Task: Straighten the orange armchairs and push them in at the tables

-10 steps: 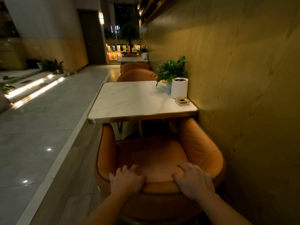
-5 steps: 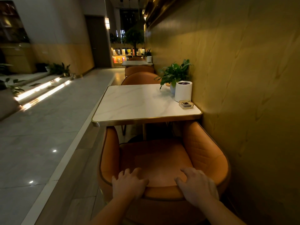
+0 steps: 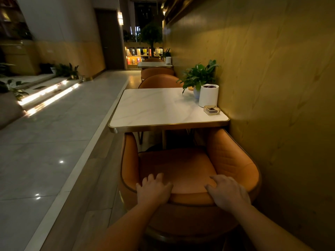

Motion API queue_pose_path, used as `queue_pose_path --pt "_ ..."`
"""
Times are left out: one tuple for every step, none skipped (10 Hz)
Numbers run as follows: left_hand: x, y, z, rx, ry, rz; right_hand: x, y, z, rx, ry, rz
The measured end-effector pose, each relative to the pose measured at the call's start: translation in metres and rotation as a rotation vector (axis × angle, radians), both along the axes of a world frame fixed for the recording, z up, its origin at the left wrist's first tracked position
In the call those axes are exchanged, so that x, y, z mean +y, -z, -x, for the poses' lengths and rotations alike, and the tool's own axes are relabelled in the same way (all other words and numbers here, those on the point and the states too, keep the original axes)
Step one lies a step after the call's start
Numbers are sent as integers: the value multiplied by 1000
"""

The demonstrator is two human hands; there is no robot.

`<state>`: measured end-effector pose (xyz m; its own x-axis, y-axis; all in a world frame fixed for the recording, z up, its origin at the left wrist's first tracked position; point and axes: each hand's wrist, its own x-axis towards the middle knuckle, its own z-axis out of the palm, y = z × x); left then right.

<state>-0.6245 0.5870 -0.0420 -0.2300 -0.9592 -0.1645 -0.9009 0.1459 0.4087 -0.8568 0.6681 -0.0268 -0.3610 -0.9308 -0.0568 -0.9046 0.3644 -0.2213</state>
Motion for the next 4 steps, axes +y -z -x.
queue_pose_path --pt "11 -8 -20 6 38 87 3 -8 -5 16 -38 -45" --pt "19 -23 -44 -51 77 148 6 -18 -20 140 -59 -3" --pt "23 -50 -83 -116 103 215 16 -39 -51 260 -76 94" --pt "20 -67 -120 -118 98 236 17 -57 -77 225 -117 102"
